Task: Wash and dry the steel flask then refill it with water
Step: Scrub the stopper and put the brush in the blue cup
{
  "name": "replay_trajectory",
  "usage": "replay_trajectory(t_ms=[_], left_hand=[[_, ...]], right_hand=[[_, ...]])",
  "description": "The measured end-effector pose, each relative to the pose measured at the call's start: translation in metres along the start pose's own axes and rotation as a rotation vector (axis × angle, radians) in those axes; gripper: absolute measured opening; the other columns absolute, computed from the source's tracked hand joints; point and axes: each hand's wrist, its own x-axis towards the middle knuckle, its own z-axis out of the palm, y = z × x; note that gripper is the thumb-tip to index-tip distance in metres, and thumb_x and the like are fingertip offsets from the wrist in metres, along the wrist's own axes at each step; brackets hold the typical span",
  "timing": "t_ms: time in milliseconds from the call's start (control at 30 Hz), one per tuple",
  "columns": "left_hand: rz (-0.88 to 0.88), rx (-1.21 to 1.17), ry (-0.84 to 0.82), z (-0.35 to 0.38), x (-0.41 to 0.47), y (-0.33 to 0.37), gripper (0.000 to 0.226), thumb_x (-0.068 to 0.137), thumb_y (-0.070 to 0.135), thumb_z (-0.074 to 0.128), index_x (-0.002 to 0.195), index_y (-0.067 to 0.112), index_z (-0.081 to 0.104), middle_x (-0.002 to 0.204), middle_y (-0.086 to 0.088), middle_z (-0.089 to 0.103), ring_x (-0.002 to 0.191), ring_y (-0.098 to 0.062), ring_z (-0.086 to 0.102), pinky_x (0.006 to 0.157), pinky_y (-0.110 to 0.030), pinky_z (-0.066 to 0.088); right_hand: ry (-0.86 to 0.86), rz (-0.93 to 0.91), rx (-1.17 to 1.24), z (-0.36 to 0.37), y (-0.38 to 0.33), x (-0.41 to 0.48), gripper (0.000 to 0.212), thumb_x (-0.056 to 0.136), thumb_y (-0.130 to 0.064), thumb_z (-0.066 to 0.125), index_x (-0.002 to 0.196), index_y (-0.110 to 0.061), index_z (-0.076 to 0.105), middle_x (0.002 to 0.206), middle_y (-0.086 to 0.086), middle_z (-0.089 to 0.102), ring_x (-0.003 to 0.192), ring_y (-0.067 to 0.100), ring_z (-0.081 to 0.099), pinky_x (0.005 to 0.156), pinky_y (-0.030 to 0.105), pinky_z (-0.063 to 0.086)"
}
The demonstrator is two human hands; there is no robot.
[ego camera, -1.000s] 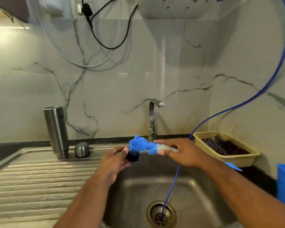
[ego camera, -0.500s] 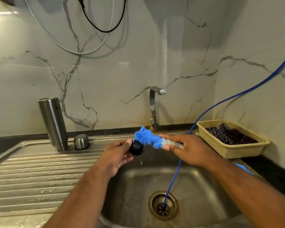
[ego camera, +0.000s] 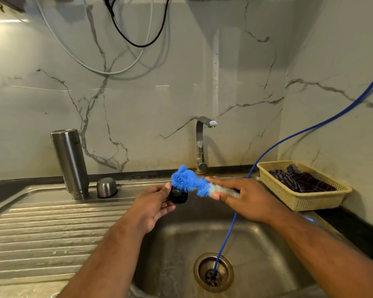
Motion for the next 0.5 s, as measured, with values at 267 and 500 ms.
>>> replay_trajectory(t_ms=[267,500], left_hand=[[-0.005,-0.032,0.008,0.0011,0.0,0.0009,0.019,0.099,0.015,0.061,0.113,0.003,0.063,0.109,-0.021,0.072,0.104,-0.03,0.068,0.084,-0.038,0.059],[-0.013,-0.048,-0.004,0.0009,-0.0042,0.0027,0.021,0.098,0.011,0.062,0.116,0.002,0.064,0.112,-0.022,0.072,0.108,-0.032,0.068,0.082,-0.038,0.058]], right_hand=[[0.018,-0.018,-0.023,0.0066,0.0016,0.0016,0.047,0.092,-0.055,0.066,0.135,-0.061,0.051,0.129,-0.025,0.066,0.106,-0.002,0.061,0.091,0.035,0.057],[-0.019,0.003,0.022,0.0051,-0.0006,0.0002,0.043,0.093,-0.05,0.067,0.134,-0.058,0.055,0.119,-0.031,0.063,0.103,-0.008,0.059,0.089,0.024,0.051]])
